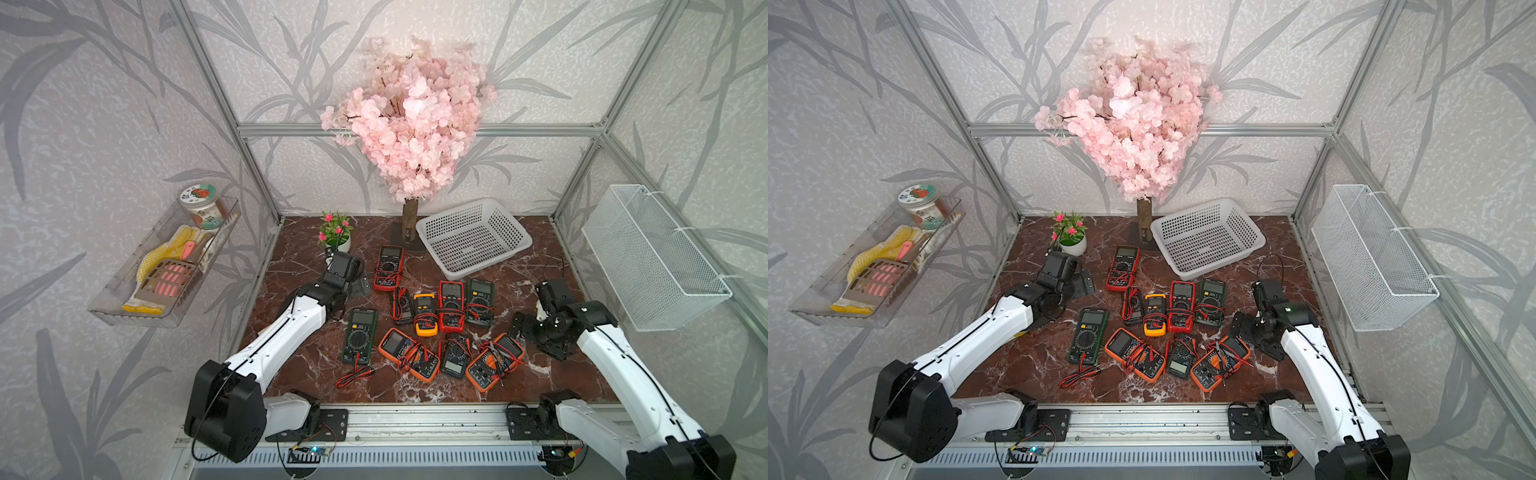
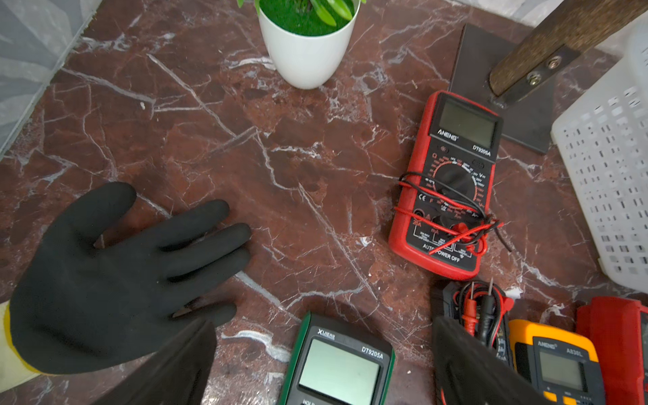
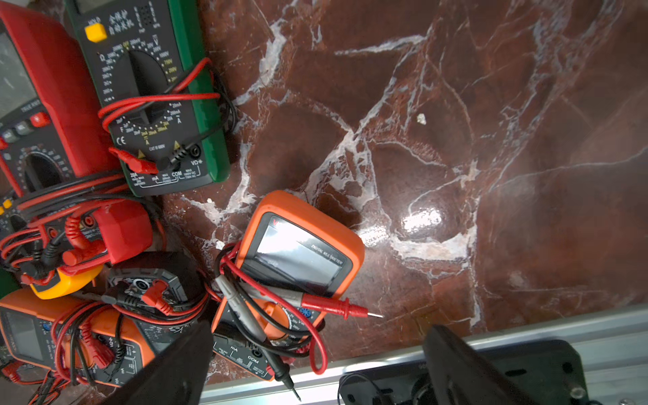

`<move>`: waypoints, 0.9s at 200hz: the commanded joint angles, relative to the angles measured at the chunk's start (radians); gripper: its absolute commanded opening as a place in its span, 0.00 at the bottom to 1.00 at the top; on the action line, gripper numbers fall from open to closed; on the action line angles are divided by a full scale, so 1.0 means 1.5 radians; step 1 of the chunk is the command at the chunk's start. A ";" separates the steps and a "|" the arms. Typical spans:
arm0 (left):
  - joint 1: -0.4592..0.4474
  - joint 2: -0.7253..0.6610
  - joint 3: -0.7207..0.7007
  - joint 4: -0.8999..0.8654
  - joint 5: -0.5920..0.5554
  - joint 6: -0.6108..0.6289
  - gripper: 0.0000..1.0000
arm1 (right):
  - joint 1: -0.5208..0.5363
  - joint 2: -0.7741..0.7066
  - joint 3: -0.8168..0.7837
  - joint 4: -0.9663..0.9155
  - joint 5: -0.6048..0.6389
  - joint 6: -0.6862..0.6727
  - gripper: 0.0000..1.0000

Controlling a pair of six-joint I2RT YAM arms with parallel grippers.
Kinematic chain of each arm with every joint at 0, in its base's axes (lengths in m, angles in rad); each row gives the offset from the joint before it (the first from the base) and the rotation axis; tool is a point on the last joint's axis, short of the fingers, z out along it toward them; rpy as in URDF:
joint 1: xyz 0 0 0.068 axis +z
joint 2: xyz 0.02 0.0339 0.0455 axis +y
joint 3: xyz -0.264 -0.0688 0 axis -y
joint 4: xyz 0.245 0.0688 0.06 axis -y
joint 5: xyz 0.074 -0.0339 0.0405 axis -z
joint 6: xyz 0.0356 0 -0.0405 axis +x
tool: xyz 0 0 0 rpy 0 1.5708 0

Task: Put the multimeter into the basket
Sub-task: Pick up the multimeter from the center of the board.

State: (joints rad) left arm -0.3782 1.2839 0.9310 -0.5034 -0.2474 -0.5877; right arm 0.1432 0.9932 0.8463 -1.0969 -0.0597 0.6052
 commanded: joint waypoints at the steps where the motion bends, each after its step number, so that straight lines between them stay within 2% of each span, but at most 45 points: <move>1: -0.004 0.015 0.003 -0.016 0.015 -0.010 1.00 | 0.003 -0.011 0.040 0.007 0.019 0.007 1.00; 27: -0.009 0.038 0.015 -0.013 0.030 -0.012 1.00 | 0.004 -0.003 0.033 0.059 -0.044 0.008 1.00; 47: -0.012 0.058 0.031 -0.015 0.041 -0.014 1.00 | 0.007 0.040 0.037 0.028 -0.067 0.009 1.00; 64: -0.014 0.073 0.051 -0.027 0.051 -0.012 1.00 | 0.040 0.059 0.050 -0.014 -0.026 0.023 1.00; 78: -0.015 0.081 0.065 -0.041 0.052 -0.013 1.00 | 0.077 0.058 0.064 -0.042 0.032 0.060 0.99; 96: -0.017 0.081 0.072 -0.047 0.055 -0.014 1.00 | 0.118 0.054 0.081 -0.079 0.086 0.150 0.99; 130: -0.018 0.068 0.067 -0.042 0.068 -0.020 1.00 | 0.126 -0.020 0.032 -0.025 -0.002 0.234 1.00; 156: -0.018 0.052 0.057 -0.043 0.076 -0.021 1.00 | 0.133 -0.024 0.000 -0.068 -0.019 0.297 1.00; 180: -0.018 0.033 0.034 -0.037 0.081 -0.030 1.00 | 0.175 -0.013 -0.012 -0.079 -0.001 0.368 1.00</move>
State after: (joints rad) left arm -0.3996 1.3773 1.0088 -0.5446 -0.1402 -0.6075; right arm 0.3557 0.9497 0.8528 -1.1648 -0.0643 1.0050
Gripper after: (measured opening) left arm 0.999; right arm 0.998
